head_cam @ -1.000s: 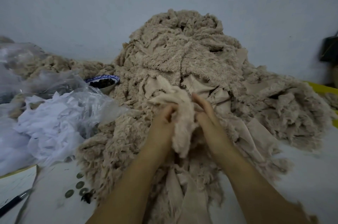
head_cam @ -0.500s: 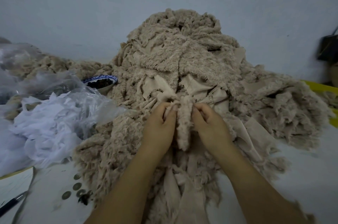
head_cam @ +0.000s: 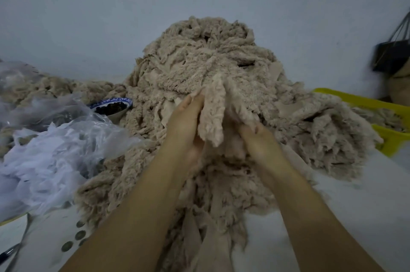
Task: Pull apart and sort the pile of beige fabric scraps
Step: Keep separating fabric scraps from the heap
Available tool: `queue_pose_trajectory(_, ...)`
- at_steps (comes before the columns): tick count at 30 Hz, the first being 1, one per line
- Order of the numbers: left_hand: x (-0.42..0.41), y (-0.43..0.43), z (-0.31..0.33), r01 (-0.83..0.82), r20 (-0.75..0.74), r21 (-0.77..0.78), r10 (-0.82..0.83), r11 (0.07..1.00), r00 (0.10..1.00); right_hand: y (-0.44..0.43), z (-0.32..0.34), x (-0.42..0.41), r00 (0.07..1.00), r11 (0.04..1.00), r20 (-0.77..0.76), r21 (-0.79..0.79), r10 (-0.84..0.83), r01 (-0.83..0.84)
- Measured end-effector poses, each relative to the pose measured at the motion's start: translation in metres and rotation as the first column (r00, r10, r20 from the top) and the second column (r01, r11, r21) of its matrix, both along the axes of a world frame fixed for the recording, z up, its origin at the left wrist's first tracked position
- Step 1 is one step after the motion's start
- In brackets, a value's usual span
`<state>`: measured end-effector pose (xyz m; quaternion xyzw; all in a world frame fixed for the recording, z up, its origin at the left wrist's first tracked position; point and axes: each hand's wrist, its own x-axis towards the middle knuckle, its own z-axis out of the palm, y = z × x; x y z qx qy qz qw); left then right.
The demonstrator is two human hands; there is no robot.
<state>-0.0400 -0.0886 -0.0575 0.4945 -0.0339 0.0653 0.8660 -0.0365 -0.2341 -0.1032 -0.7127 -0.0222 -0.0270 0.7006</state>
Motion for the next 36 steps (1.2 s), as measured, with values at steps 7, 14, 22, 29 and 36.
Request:
queue_pose_trajectory(7,0.043,-0.096,-0.016,-0.025,-0.030,0.563,0.050,0.826,0.998,-0.056,0.017,0.025,0.969,0.664,-0.244,0.729,0.027,0.165)
queue_pose_trajectory(14,0.095,-0.179,-0.049,0.308,-0.374,0.667,-0.053,0.678,0.926,-0.092,-0.022,0.060,0.904,0.888,-0.419,0.381,-0.082,0.257)
queue_pose_trajectory(22,0.138,-0.206,-0.001,0.280,-0.185,0.322,-0.230,0.904,0.955,-0.173,0.008,0.122,0.906,0.568,-0.195,0.723,-0.376,0.392)
queue_pose_trajectory(29,0.120,-0.183,-0.089,0.239,-0.154,0.790,-0.195,0.564,0.969,-0.102,-0.034,0.123,0.789,0.791,-0.085,0.011,-0.609,0.612)
queue_pose_trajectory(36,0.102,-0.175,-0.103,-0.138,0.162,0.908,-0.029,0.396,0.986,-0.127,-0.038,0.133,0.858,0.907,-0.413,0.148,-0.306,0.395)
